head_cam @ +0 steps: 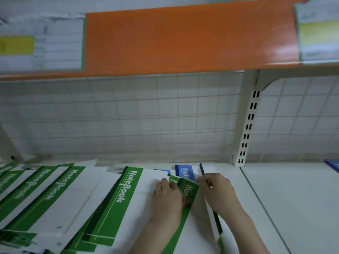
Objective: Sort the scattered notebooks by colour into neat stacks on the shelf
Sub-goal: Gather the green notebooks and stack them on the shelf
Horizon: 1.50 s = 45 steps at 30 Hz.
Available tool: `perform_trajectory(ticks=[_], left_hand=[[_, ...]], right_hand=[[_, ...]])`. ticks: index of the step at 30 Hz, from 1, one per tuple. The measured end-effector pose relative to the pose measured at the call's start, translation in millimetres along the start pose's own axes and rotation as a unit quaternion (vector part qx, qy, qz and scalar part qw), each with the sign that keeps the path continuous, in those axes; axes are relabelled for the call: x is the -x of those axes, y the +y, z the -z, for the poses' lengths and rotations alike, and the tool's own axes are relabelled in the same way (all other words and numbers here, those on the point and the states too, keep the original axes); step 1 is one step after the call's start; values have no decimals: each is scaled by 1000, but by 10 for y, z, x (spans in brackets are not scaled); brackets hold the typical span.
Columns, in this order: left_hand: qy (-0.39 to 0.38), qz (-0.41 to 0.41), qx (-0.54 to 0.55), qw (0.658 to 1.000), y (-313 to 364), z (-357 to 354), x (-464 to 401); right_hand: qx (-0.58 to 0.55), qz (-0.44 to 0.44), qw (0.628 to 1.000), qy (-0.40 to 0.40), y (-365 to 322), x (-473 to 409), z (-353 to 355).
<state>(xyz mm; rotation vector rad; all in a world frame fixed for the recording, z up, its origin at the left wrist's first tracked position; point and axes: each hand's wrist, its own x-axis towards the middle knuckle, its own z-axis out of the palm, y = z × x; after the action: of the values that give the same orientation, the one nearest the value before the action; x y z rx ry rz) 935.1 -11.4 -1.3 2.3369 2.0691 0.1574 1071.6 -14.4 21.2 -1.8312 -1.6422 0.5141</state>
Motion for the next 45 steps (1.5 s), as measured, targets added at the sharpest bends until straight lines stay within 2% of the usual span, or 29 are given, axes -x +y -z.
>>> perform_trajectory(ticks=[10,13,17,20,22,25,28,35,42,45], left_hand=[[-48,54,75,995,98,132,-335],[-65,44,91,993,61,134,-445],[-52,42,89,994,-8,125,-535],[-18,58,136,989,-30,100,-536],[18,76,197,977,-72,83,-523],[70,104,364,923,-163,65,-534],[71,59,441,893,-201,49,-531],[76,37,493,866,-225,42,-502],[76,20,417,905,-213,25,-453],[89,19,433,897,-198,62,-426]], right_hand=[[-25,3,998,54,-262,55,-119],[-20,-18,997,78,-361,54,-142],[22,-26,996,79,-409,99,-211],[50,-21,996,70,-421,135,-247],[71,-18,995,72,-436,154,-236],[93,-14,993,76,-455,177,-201],[102,-2,993,64,-495,185,-235],[115,35,993,11,-488,177,-386],[114,64,991,39,-411,182,-449],[117,55,991,39,-425,183,-445]])
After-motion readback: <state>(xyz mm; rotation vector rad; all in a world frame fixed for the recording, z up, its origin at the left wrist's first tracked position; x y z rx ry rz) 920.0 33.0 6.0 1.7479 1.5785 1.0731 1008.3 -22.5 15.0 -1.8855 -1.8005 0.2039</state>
